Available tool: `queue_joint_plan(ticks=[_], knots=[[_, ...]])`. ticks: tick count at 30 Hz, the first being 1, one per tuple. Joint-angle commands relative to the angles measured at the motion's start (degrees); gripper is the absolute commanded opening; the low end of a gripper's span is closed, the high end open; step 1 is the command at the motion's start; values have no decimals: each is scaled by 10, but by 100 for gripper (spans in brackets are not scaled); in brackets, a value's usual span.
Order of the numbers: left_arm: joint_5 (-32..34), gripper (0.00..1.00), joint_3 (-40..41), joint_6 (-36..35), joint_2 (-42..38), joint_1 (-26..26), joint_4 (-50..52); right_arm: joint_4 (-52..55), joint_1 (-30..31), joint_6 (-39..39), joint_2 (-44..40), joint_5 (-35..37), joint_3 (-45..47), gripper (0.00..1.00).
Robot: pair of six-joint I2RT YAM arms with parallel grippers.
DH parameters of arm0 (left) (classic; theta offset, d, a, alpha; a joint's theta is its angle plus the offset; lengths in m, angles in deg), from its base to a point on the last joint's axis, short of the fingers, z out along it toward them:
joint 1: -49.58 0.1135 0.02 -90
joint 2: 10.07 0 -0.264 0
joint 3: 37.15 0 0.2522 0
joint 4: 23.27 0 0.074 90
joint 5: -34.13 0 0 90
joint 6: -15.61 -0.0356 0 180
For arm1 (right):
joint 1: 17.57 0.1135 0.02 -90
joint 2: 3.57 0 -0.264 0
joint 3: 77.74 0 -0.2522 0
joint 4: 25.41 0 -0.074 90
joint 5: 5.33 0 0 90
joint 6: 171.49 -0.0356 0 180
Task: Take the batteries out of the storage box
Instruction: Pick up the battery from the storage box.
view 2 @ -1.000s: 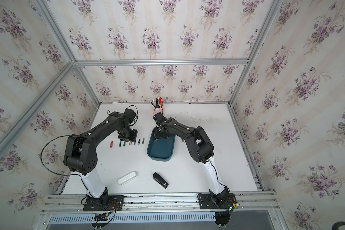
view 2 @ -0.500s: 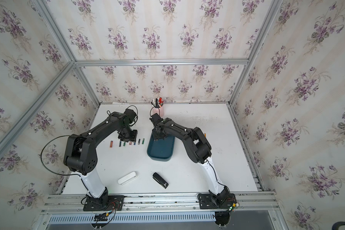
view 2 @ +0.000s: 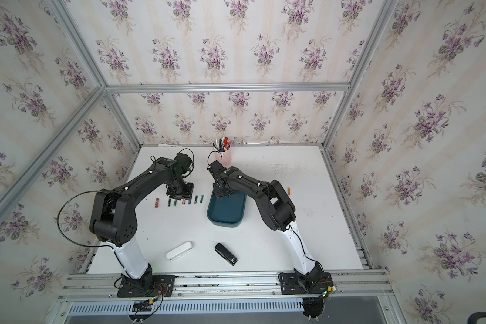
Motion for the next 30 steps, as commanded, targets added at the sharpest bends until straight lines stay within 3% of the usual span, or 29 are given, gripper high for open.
queue_joint_plan(ticks=[1, 11, 23, 30], knots=[[1, 52, -5, -5, 0, 0, 4, 65, 1, 10, 14, 41, 5, 32], [1, 52, -17, -4, -3, -2, 9, 63, 0, 11, -28, 53, 8, 32], [4, 52, -14, -4, -3, -4, 11, 31, -2, 15, -12, -15, 20, 33], [5, 52, -20, -7, -2, -4, 14, 32, -7, 14, -8, -15, 25, 32]])
